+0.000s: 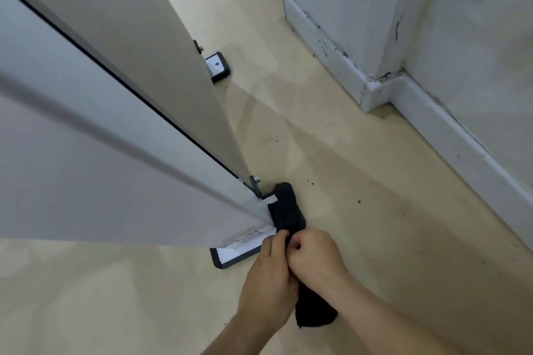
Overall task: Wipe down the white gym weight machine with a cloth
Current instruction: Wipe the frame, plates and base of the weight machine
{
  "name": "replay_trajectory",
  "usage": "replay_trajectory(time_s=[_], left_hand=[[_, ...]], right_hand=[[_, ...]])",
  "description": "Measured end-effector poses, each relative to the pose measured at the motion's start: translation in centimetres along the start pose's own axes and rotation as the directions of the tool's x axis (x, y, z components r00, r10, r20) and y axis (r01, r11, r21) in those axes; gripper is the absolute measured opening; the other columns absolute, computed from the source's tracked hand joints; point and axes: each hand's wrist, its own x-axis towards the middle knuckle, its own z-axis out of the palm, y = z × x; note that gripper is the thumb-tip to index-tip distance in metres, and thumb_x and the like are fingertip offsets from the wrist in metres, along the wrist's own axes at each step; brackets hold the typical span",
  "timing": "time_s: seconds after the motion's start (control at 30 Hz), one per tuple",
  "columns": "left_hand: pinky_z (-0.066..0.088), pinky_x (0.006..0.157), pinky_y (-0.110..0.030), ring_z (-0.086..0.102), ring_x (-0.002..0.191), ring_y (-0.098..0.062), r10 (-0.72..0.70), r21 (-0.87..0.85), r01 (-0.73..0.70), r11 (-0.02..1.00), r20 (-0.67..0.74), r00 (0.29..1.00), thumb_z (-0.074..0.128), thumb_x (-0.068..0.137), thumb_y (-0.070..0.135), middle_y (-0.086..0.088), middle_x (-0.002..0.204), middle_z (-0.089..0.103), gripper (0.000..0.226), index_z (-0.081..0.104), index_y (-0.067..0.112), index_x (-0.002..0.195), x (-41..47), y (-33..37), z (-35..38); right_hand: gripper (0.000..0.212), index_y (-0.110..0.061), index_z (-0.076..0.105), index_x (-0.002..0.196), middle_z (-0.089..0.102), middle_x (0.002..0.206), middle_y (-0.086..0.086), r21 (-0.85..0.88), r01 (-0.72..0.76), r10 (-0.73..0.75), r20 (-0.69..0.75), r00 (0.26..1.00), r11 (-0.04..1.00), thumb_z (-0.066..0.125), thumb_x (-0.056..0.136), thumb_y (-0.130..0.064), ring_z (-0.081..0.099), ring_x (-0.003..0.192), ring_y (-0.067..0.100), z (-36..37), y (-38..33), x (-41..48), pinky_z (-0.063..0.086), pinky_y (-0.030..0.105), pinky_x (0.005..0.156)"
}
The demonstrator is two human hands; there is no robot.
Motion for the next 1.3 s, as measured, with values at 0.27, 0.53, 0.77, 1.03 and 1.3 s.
replay_trajectory(time_s=[0.27, 0.53, 0.77, 1.03, 1.3], left_hand=[[0.038, 0.072, -0.018, 0.049, 0.079, -0.003, -0.125, 0.06, 0.123, 0.991, 0.039, 0.991, 0.051, 0.092, 0.032, 0.01, 0.097, 0.054, 0.023, 0.06, 0.028, 0.113, 0.4, -0.3, 1.1], [0.046, 0.085, -0.022, 0.055, 0.1, -0.007, -0.094, -0.067, 0.087, 0.994, -0.117, 0.989, 0.049, 0.09, 0.016, 0.011, 0.124, 0.051, 0.041, 0.051, 0.028, 0.13, 1.1, -0.6, -0.7], [0.042, 0.096, -0.025, 0.048, 0.121, -0.019, 0.093, 0.308, -0.165, 0.937, 0.235, 0.968, 0.043, 0.079, 0.006, 0.003, 0.145, 0.038, 0.074, 0.028, 0.02, 0.15, -2.2, -3.5, -5.1], [0.034, 0.105, -0.024, 0.032, 0.135, -0.017, 0.012, 0.374, -0.064, 0.925, 0.139, 0.99, 0.045, 0.084, 0.007, 0.005, 0.159, 0.017, 0.075, 0.018, 0.021, 0.153, -4.4, -6.8, -7.2], [0.03, 0.094, -0.003, 0.042, 0.123, -0.009, -0.022, 0.06, 0.019, 0.998, 0.05, 0.998, 0.05, 0.084, 0.012, 0.006, 0.151, 0.026, 0.079, 0.014, 0.023, 0.154, -4.3, -5.7, -1.1]], right_hand=[[0.044, -0.019, 0.058, 0.13, 0.047, 0.141, 0.007, 0.114, 0.276, -0.255, -0.167, 0.952, 0.954, 0.064, 0.087, -0.015, 0.044, 0.13, 0.019, -2.6, -1.2, 7.4, 0.028, 0.017, 0.106], [0.037, -0.008, 0.077, 0.082, 0.074, 0.092, 0.002, -0.032, 0.409, -0.398, -0.311, 0.863, 0.912, 0.074, 0.054, 0.016, 0.068, 0.093, 0.028, 2.1, 2.1, 0.8, 0.054, 0.024, 0.079], [0.032, -0.013, 0.068, 0.066, 0.065, 0.065, -0.001, 0.089, 0.457, -0.449, -0.096, 0.888, 0.885, 0.073, 0.046, 0.012, 0.06, 0.057, 0.015, 6.2, -0.9, -3.5, 0.042, 0.019, 0.053], [0.062, -0.021, 0.063, 0.124, 0.059, 0.129, 0.001, -0.397, 0.41, -0.44, 0.017, 0.898, 0.821, 0.062, 0.063, -0.008, 0.061, 0.103, 0.024, 2.6, 1.3, -2.9, 0.049, 0.036, 0.068], [0.07, -0.006, 0.062, 0.127, 0.047, 0.147, 0.009, -0.424, 0.253, -0.293, -0.029, 0.956, 0.869, 0.079, 0.059, -0.003, 0.06, 0.113, 0.03, 3.2, 1.2, -2.4, 0.052, 0.039, 0.077]])
